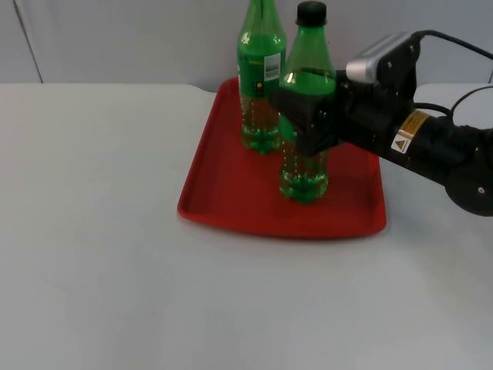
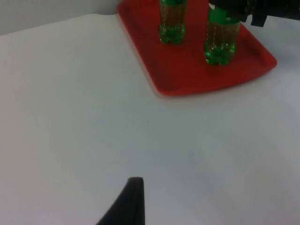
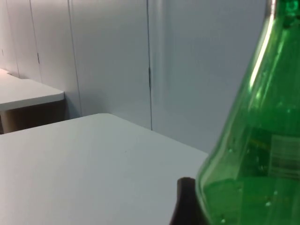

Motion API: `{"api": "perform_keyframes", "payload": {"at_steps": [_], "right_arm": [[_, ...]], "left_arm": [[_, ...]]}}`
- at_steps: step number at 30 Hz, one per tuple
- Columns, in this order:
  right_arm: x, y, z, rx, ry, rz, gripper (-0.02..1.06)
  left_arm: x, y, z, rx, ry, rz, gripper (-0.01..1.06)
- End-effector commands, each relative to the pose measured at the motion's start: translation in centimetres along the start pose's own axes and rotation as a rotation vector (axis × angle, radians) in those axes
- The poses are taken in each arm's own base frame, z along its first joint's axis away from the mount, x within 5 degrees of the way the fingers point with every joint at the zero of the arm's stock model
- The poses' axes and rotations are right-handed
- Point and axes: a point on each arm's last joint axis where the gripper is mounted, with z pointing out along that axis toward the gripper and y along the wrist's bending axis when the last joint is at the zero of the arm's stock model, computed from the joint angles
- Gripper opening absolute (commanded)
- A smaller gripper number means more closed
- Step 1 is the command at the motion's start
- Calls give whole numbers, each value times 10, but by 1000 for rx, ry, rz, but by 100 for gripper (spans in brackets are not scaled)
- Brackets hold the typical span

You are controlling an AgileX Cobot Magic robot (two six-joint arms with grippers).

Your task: Place the bottle upright on the tray.

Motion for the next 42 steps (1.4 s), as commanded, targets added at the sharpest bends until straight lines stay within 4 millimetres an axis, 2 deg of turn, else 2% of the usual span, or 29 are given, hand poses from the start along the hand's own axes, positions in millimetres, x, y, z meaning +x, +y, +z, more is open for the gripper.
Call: {"api": "perform_keyframes", "payload": {"at_steps": [1, 3, 4, 5, 7, 9, 10, 11, 12, 14, 38, 42], "right_arm": [[2, 1, 0, -15, 5, 4, 2], [2, 1, 0, -15, 5, 27, 11], [2, 1, 0, -14, 5, 56, 18], [2, 1, 0, -14, 5, 56, 18], [2, 1, 0, -14, 6, 127, 38], [2, 0, 0, -6, 3, 174, 67], [2, 0, 0, -6, 3, 174, 67], [2, -1, 0, 7, 0, 197, 81], [2, -2, 0, 18, -4, 206, 90], [2, -2, 0, 18, -4, 206, 104], [3, 4, 0, -43, 15, 165, 105], [4, 9, 0, -98, 32, 139, 105]], "left_arm": [[1, 0, 1, 1, -1, 4, 105], [1, 0, 1, 1, -1, 4, 105], [1, 0, 1, 1, -1, 4, 105], [1, 0, 1, 1, -1, 4, 105], [1, 0, 1, 1, -1, 4, 105], [1, 0, 1, 1, -1, 4, 105], [1, 0, 1, 1, -1, 4, 105], [1, 0, 1, 1, -1, 4, 105], [1, 0, 1, 1, -1, 4, 105], [1, 0, 1, 1, -1, 4, 105], [1, 0, 1, 1, -1, 4, 105], [1, 0, 1, 1, -1, 4, 105]]}}
